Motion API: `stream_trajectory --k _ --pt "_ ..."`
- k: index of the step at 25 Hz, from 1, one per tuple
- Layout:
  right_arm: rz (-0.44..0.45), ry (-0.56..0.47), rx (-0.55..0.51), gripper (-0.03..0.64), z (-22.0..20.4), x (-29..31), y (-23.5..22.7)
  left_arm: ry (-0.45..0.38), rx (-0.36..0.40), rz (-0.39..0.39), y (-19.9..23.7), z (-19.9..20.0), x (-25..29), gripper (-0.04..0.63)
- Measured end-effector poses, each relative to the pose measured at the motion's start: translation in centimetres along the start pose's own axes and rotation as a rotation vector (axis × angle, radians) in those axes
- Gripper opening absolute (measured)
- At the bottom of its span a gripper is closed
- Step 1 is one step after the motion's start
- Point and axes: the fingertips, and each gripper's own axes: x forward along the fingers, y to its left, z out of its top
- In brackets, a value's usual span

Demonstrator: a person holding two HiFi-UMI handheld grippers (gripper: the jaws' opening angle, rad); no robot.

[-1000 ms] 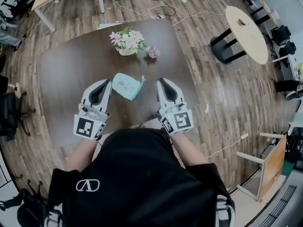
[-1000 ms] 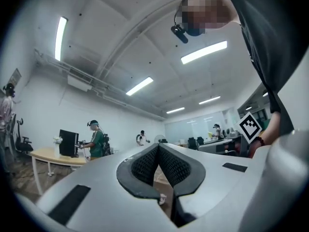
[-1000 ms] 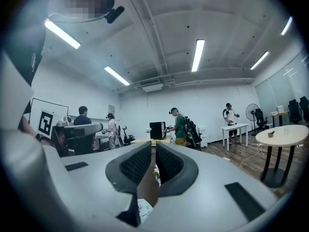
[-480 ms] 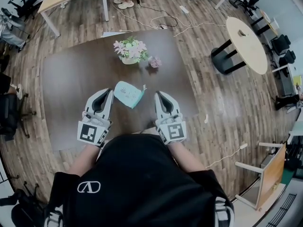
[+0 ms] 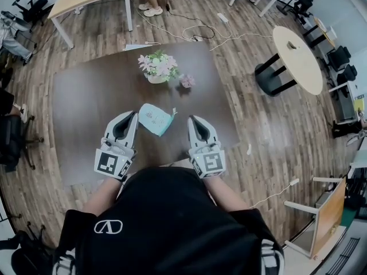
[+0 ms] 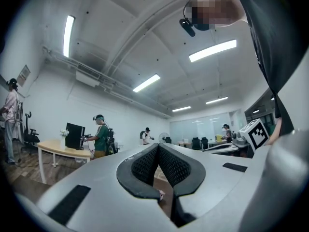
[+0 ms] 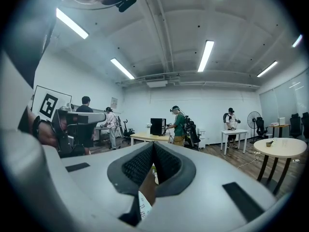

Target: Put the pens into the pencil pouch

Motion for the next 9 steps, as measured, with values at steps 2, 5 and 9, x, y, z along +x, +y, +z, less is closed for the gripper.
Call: stream_trajectory --k 2,5,9 --pt "-0.001 0.001 0.004 -0.002 -0.15 -0.04 -0.12 0.000 -0.007 -0.004 -0.12 -0.15 0.14 0.005" --pt "0.002 0.002 0.005 -0.002 -0.06 -0.30 -0.13 0.001 -0.008 -0.010 -0.51 -0.10 0.25 0.005" --pt "0.003 0.010 0.012 -0.002 -0.07 -0.83 -0.13 0.011 -0.014 -0.015 -1.02 -0.12 0.11 0.005"
